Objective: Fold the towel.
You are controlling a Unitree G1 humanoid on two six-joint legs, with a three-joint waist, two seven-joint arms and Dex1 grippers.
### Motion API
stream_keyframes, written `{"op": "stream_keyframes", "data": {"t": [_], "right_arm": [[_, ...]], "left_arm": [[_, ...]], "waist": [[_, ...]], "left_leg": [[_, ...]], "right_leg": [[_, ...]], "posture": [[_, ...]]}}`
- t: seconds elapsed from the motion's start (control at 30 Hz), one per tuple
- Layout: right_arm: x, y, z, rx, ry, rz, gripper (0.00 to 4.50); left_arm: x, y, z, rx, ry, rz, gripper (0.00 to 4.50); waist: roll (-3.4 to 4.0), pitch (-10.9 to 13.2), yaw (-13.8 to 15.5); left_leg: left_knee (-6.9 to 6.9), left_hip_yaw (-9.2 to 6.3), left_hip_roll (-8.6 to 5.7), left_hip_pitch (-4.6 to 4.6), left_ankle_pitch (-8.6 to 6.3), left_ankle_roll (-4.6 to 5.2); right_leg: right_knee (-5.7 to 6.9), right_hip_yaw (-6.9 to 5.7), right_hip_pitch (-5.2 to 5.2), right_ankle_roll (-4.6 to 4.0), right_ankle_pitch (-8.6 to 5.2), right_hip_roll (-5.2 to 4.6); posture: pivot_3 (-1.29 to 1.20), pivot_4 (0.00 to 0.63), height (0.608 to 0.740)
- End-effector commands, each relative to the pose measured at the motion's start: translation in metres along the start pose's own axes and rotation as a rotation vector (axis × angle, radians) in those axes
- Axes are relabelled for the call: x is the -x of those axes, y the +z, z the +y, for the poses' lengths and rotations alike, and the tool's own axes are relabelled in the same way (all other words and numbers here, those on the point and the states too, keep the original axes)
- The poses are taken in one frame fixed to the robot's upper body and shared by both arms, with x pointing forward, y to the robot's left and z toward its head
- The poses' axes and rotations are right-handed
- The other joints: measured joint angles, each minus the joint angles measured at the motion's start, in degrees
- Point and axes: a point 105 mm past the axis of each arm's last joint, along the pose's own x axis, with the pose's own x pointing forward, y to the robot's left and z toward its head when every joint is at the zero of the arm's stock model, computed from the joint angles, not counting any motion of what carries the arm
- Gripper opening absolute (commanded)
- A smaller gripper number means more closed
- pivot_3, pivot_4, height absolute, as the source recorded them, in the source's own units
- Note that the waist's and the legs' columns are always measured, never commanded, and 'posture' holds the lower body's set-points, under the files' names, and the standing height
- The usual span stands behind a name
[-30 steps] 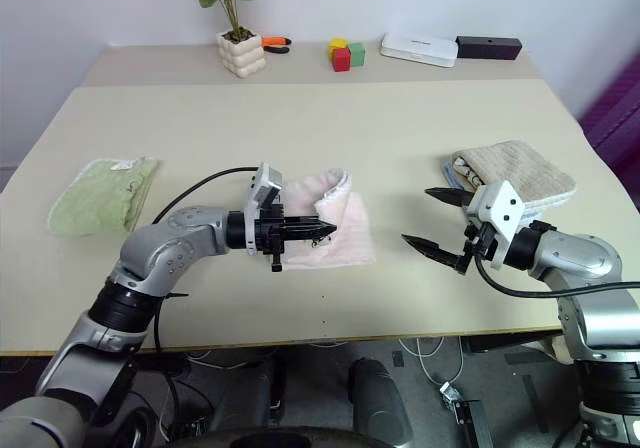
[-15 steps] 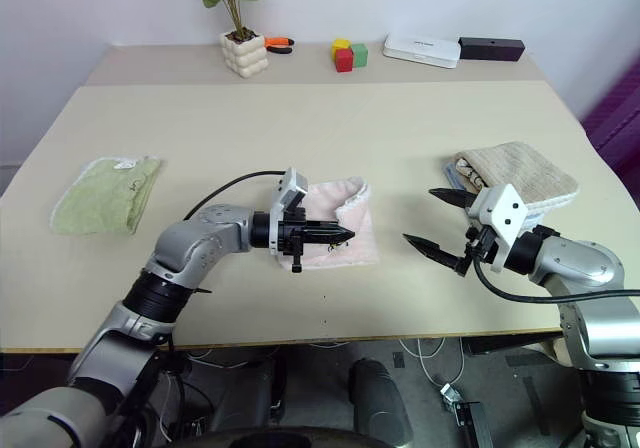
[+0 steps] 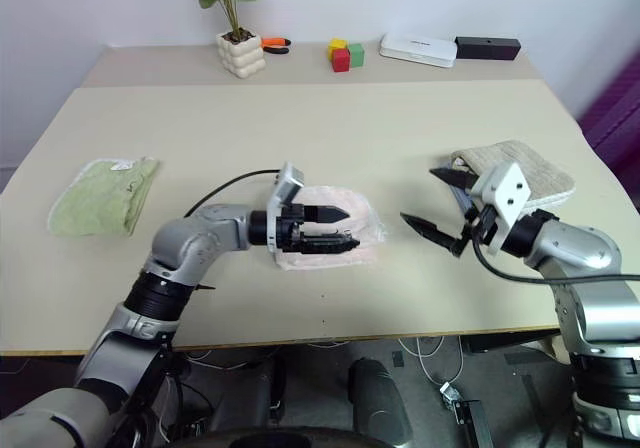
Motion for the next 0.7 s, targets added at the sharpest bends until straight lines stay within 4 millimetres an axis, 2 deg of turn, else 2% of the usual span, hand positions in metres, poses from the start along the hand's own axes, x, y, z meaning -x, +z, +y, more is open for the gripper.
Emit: {"op": "stream_keyframes", "data": {"t": [0.03, 0.07, 0.1, 0.17, 0.2, 0.3, 0.4, 0.43, 0.57, 0.7], "right_arm": [[-0.013, 0.019, 0.006, -0.034, 0.001, -0.088, 4.5], [-0.018, 0.022, 0.008, -0.052, -0.001, -0.108, 4.5], [-0.024, 0.025, 0.009, -0.086, -0.016, -0.141, 4.5], [-0.036, 0.029, 0.011, -0.136, -0.05, -0.192, 3.94], [-0.042, 0.031, 0.014, -0.151, -0.06, -0.208, 3.61], [-0.065, 0.032, 0.022, -0.152, -0.121, -0.226, 2.22], [-0.083, 0.035, 0.028, -0.177, -0.185, -0.242, 0.62], [-0.088, 0.032, 0.028, -0.153, -0.221, -0.218, 0.06], [-0.099, 0.019, 0.03, -0.225, -0.335, -0.179, 0.02], [-0.105, -0.006, 0.035, -0.269, -0.407, -0.092, 0.02]], "left_arm": [[0.016, 0.04, -0.002, -0.014, 0.027, -0.151, 4.46], [0.02, 0.047, -0.001, 0.005, 0.041, -0.18, 4.46], [0.025, 0.052, 0.003, 0.012, 0.07, -0.21, 4.22], [0.032, 0.057, 0.007, 0.03, 0.103, -0.244, 3.58], [0.034, 0.057, 0.01, 0.034, 0.126, -0.251, 3.1], [0.036, 0.052, 0.021, 0.048, 0.203, -0.274, 1.6], [0.034, 0.043, 0.028, 0.061, 0.255, -0.284, 0.03], [0.034, 0.041, 0.031, 0.066, 0.278, -0.295, 0.0], [0.028, 0.031, 0.043, 0.078, 0.357, -0.329, 0.0], [0.019, 0.016, 0.048, 0.08, 0.392, -0.297, 0.0]], "waist": [[0.0, 0.0, 0.1], [0.0, 0.0, 0.2], [0.0, 0.0, 0.1], [0.0, 0.0, 0.0], [0.01, 0.0, 0.0], [0.01, 0.0, 0.0], [0.01, 0.0, 0.1], [0.01, 0.0, 0.1], [0.01, 0.0, 0.2], [0.01, 0.0, 0.1]], "left_leg": [[0.0, -0.01, 0.0, 0.0, 0.0, 0.0], [0.01, -0.02, 0.0, -0.01, 0.0, 0.0], [0.02, -0.04, 0.0, -0.01, 0.0, 0.0], [0.02, -0.04, 0.0, -0.01, 0.0, 0.0], [0.02, -0.04, -0.01, 0.0, 0.0, 0.0], [0.02, -0.04, -0.01, -0.01, 0.0, 0.0], [0.02, -0.04, -0.01, -0.01, 0.01, 0.0], [0.02, -0.03, -0.01, -0.02, 0.01, -0.01], [0.03, -0.03, -0.01, -0.02, 0.01, -0.01], [0.02, -0.02, -0.02, -0.02, 0.01, -0.01]], "right_leg": [[0.01, 0.0, 0.0, 0.0, 0.0, 0.0], [0.02, -0.02, 0.0, 0.01, 0.0, 0.0], [0.03, -0.03, 0.01, 0.02, 0.0, 0.0], [0.04, -0.03, 0.01, 0.03, 0.0, 0.0], [0.05, -0.03, 0.01, 0.04, 0.01, 0.0], [0.08, -0.03, 0.0, 0.06, 0.01, 0.0], [0.12, -0.04, -0.02, 0.07, 0.02, 0.0], [0.12, -0.04, -0.03, 0.07, 0.02, 0.0], [0.14, -0.05, -0.02, 0.06, 0.02, -0.01], [0.14, -0.04, -0.03, 0.06, 0.02, -0.01]], "posture": [[0.0, 0.15, 0.74], [0.0, 0.15, 0.74], [0.0, 0.15, 0.74], [0.0, 0.15, 0.74], [0.0, 0.15, 0.74], [0.0, 0.15, 0.74], [0.0, 0.15, 0.74], [0.0, 0.15, 0.74], [0.0, 0.15, 0.74], [0.0, 0.15, 0.74]]}}
